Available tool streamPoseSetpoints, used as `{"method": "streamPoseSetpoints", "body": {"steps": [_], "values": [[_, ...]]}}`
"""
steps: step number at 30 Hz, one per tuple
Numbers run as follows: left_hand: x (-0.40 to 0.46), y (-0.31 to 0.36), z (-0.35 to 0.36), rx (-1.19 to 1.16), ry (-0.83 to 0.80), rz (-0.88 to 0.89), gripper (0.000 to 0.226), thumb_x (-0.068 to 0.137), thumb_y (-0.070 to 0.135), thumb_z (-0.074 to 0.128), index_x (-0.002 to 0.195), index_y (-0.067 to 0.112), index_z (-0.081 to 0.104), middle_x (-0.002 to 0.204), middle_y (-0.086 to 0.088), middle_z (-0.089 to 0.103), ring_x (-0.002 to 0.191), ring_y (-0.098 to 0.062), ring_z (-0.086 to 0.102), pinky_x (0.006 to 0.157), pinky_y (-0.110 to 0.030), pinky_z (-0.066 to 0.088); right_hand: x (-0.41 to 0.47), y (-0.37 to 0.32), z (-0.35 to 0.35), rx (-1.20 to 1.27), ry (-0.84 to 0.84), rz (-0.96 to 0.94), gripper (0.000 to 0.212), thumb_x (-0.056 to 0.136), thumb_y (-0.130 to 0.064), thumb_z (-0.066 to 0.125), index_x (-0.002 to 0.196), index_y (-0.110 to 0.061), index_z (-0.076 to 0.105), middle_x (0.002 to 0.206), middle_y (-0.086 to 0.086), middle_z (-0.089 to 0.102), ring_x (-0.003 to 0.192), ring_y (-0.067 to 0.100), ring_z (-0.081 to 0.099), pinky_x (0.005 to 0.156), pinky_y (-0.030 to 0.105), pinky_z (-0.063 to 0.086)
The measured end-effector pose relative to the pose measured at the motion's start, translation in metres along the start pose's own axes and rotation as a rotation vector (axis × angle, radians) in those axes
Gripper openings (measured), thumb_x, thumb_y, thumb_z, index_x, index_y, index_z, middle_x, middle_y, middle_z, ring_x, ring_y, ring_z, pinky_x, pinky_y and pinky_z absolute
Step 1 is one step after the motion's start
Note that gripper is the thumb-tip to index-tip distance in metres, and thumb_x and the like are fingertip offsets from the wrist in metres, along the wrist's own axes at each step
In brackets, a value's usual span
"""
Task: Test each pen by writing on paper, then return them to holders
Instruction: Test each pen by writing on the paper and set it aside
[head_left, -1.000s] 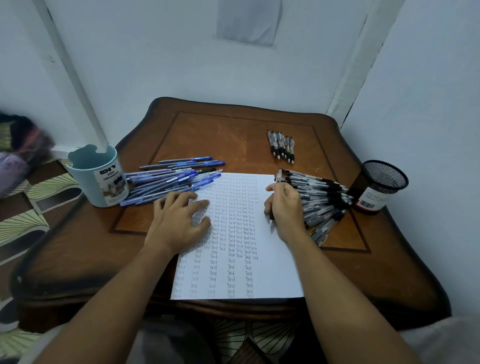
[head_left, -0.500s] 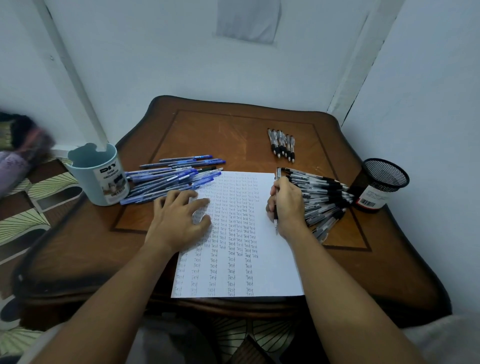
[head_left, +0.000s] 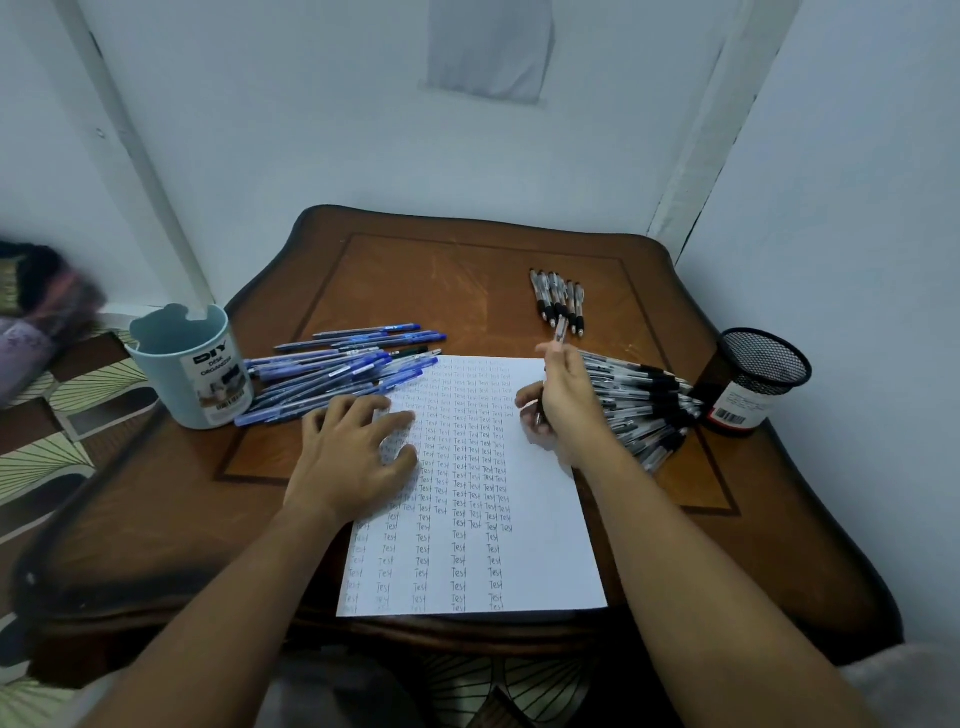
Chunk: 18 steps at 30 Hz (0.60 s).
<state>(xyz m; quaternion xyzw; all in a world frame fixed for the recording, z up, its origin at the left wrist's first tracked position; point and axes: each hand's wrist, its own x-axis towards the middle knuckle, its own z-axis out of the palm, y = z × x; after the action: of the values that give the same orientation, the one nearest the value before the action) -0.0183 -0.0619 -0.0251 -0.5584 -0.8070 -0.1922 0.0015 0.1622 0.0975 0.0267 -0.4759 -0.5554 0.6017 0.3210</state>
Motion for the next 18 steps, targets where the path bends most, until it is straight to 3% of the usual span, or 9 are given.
{"method": "streamPoseSetpoints", "body": {"steps": [3, 8, 11, 16, 18], "values": [[0.002, 0.001, -0.001, 0.002, 0.006, 0.003, 0.070, 0.078, 0.067, 0.021, 0.129, 0.040, 0.060, 0.138, 0.013, 0.048, 0.129, -0.010, 0.028, 0.104, -0.040, 0.015, 0.024, -0.036, -0.008, -0.018, -0.036, 0.049, 0.023, 0.108, -0.037, 0.036, 0.123, -0.021, 0.045, 0.079, 0.012, 0.060, 0.057, 0.019, 0.058, 0.042, 0.024, 0.043], [0.002, 0.002, -0.002, -0.001, 0.019, 0.012, 0.067, 0.079, 0.066, 0.023, 0.127, 0.039, 0.061, 0.136, 0.012, 0.049, 0.128, -0.011, 0.030, 0.103, -0.039, 0.015, 0.075, -0.077, -0.035, -0.140, -0.101, 0.142, 0.015, 0.096, 0.004, 0.054, 0.111, 0.006, 0.056, 0.097, 0.016, 0.057, 0.070, 0.016, 0.058, 0.058, 0.023, 0.055], [0.002, 0.002, -0.002, -0.002, 0.015, 0.011, 0.067, 0.079, 0.065, 0.023, 0.128, 0.040, 0.060, 0.135, 0.013, 0.048, 0.128, -0.010, 0.030, 0.105, -0.040, 0.016, 0.104, -0.077, -0.045, -0.220, 0.043, 0.056, 0.014, 0.098, 0.000, 0.056, 0.107, 0.009, 0.062, 0.097, 0.017, 0.067, 0.066, 0.014, 0.060, 0.063, 0.026, 0.054], [0.001, 0.002, -0.003, -0.007, 0.010, 0.004, 0.069, 0.079, 0.065, 0.021, 0.131, 0.040, 0.058, 0.137, 0.014, 0.045, 0.129, -0.008, 0.026, 0.106, -0.039, 0.014, 0.135, -0.062, -0.049, -0.537, 0.244, -0.039, 0.022, 0.099, -0.025, 0.061, 0.093, -0.007, 0.072, 0.090, 0.004, 0.074, 0.066, 0.012, 0.054, 0.065, 0.034, 0.046], [0.001, 0.003, -0.003, -0.010, 0.013, 0.006, 0.067, 0.079, 0.065, 0.022, 0.130, 0.040, 0.059, 0.137, 0.014, 0.046, 0.129, -0.008, 0.027, 0.106, -0.039, 0.015, 0.144, -0.057, -0.047, -0.633, 0.263, -0.044, 0.030, 0.100, -0.028, 0.060, 0.097, -0.001, 0.070, 0.080, 0.001, 0.071, 0.064, 0.010, 0.055, 0.064, 0.031, 0.046]]}}
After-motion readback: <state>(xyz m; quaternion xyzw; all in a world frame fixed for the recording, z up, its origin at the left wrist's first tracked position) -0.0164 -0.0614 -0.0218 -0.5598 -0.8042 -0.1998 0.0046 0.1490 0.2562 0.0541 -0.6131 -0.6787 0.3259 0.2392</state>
